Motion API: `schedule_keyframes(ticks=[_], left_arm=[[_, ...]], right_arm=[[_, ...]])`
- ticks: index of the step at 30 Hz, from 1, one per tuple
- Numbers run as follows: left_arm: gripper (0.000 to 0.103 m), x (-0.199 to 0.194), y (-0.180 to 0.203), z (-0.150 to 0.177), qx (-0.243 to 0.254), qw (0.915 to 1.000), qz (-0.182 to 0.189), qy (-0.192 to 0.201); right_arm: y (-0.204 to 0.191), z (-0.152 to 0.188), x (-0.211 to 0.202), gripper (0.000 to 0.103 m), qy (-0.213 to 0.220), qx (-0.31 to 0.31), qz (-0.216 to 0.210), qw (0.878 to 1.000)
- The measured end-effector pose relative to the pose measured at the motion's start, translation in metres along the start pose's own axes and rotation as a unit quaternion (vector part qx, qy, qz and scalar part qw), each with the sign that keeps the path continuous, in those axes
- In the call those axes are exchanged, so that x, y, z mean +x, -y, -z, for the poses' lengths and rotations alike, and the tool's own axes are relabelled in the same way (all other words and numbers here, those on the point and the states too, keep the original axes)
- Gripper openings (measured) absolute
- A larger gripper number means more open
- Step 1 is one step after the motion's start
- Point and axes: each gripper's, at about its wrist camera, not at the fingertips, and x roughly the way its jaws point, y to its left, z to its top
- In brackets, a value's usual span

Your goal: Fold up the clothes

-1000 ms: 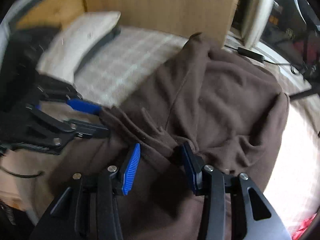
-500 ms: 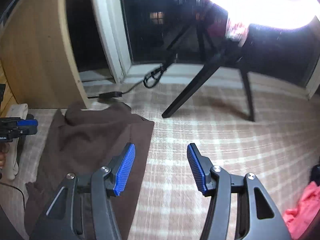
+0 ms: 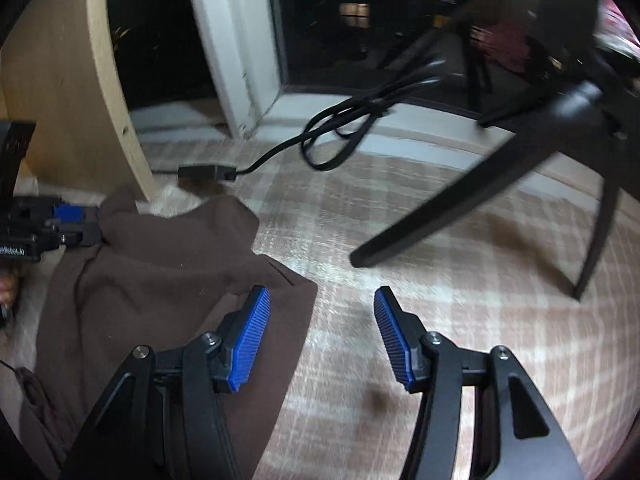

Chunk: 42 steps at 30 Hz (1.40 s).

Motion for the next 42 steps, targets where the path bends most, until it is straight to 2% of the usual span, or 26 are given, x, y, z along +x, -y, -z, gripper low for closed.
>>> schedule_keyframes(ticks=[4, 7, 9, 10, 13, 16, 22, 27, 31, 33, 35, 38, 40, 42], left_arm=[[0.049, 0.008, 0.002, -0.002, 0.020, 0.9998, -0.007, -0.005], [0.040, 0.011, 0.008, -0.004, 0.047, 0.9987, -0.023, -0.003], [0.024, 0.010, 0.012, -0.004, 0.058, 0.9982, -0.018, -0.004], [0.022, 0.007, 0.012, -0.004, 0.060, 0.9981, -0.013, -0.001], [0.016, -0.007, 0.014, -0.003, 0.066, 0.9977, 0.003, 0.015], [0.016, -0.032, 0.015, -0.003, 0.065, 0.9969, 0.023, 0.038], [0.016, -0.098, 0.036, 0.010, 0.112, 0.9899, 0.037, 0.079], [0.016, -0.153, 0.055, 0.037, 0.154, 0.9805, 0.045, 0.113], [0.016, -0.195, 0.076, 0.073, 0.189, 0.9722, 0.047, 0.130], [0.016, -0.214, 0.088, 0.101, 0.210, 0.9668, 0.050, 0.137], [0.016, -0.225, 0.100, 0.135, 0.230, 0.9621, 0.049, 0.137], [0.016, -0.225, 0.111, 0.187, 0.245, 0.9599, 0.060, 0.121], [0.016, -0.215, 0.110, 0.219, 0.233, 0.9641, 0.088, 0.092], [0.020, -0.203, 0.104, 0.256, 0.214, 0.9721, 0.085, 0.045]], right_arm=[[0.003, 0.001, 0.010, 0.054, -0.002, 0.002, -0.022, 1.000], [0.010, 0.002, 0.009, 0.052, 0.005, 0.018, -0.043, 0.999], [0.011, 0.004, 0.007, 0.021, 0.005, 0.022, -0.078, 0.997], [0.011, 0.005, 0.006, 0.010, 0.005, 0.024, -0.095, 0.995], [0.006, 0.005, -0.011, 0.009, 0.021, 0.013, -0.084, 0.996], [0.011, 0.005, -0.044, 0.009, 0.051, 0.030, -0.105, 0.993], [0.006, 0.009, -0.123, 0.009, 0.110, 0.022, -0.115, 0.987], [-0.011, 0.056, -0.181, 0.009, 0.137, 0.032, -0.122, 0.983], [-0.025, 0.098, -0.226, 0.009, 0.156, 0.044, -0.129, 0.978], [-0.033, 0.121, -0.246, 0.009, 0.163, 0.051, -0.133, 0.976], [-0.042, 0.153, -0.247, 0.009, 0.147, 0.059, -0.129, 0.979], [-0.060, 0.204, -0.233, 0.009, 0.089, 0.060, -0.115, 0.988], [-0.068, 0.238, -0.209, 0.011, 0.017, 0.064, -0.108, 0.992], [-0.073, 0.259, -0.199, 0.011, -0.036, 0.061, -0.093, 0.993]])
